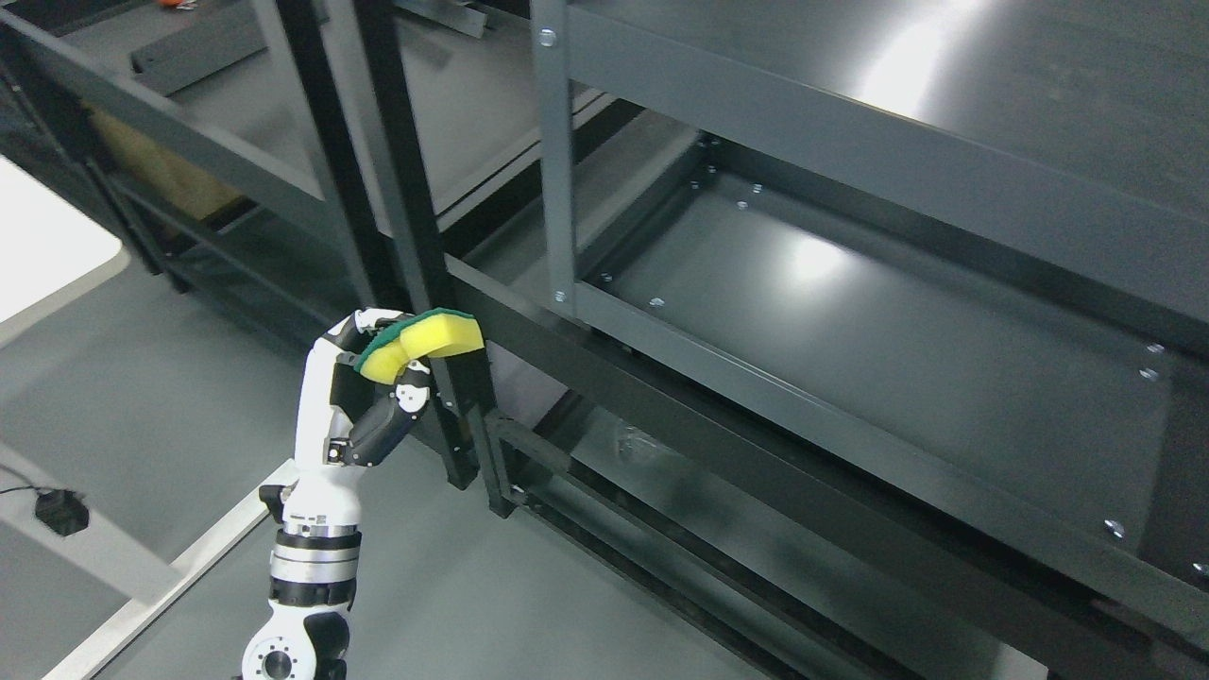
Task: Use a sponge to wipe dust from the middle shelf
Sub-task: 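Turn toward the dark shelving unit holding the sponge in the left hand, then press the sponge onto the middle shelf's far edge with the left hand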
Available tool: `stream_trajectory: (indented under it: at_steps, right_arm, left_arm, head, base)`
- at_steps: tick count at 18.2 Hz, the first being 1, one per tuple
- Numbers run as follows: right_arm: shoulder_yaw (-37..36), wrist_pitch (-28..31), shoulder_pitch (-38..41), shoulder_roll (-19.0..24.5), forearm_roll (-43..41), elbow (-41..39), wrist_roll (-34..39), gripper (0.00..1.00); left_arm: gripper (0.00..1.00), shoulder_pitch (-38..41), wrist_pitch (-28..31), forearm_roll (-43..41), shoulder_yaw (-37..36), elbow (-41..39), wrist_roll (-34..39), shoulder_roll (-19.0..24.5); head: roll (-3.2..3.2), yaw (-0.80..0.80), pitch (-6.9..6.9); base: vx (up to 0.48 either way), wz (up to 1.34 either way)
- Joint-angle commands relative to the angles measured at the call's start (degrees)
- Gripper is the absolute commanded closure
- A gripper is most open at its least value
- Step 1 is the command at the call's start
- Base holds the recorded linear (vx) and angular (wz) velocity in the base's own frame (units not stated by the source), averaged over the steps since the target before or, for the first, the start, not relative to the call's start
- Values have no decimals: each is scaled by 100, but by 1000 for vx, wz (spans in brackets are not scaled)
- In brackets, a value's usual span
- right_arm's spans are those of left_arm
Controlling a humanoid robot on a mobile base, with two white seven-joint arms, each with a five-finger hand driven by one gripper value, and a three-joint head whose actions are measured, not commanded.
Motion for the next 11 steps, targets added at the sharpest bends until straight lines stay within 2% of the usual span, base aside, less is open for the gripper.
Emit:
stream_trajectory:
  at_steps: [1, 6, 9, 11]
  right_arm:
    - [7, 5, 3, -100, 0, -100, -1, 0]
    - [-1, 5, -6, -100, 0, -100, -1, 0]
    - [-1, 5, 3, -100, 0, -100, -1, 0]
    - [-1, 5, 3, -100, 0, -100, -1, 0]
  left_arm:
    - [100, -54, -13, -268, -1097, -186, -158, 352]
    - [100, -764, -13, -892, -1775, -213, -202, 317]
    - [100, -1528, -48, -1340, -2214, -309, -701, 317]
    - [100, -2012, -337, -1770, -2443, -327, -1062, 317]
  head:
    - [0, 0, 0]
    - [0, 0, -1]
    - [0, 0, -3]
    - [0, 0, -3]
  base:
    - [-117, -673]
    - [-90, -664]
    - [-36, -596]
    - [-4, -615]
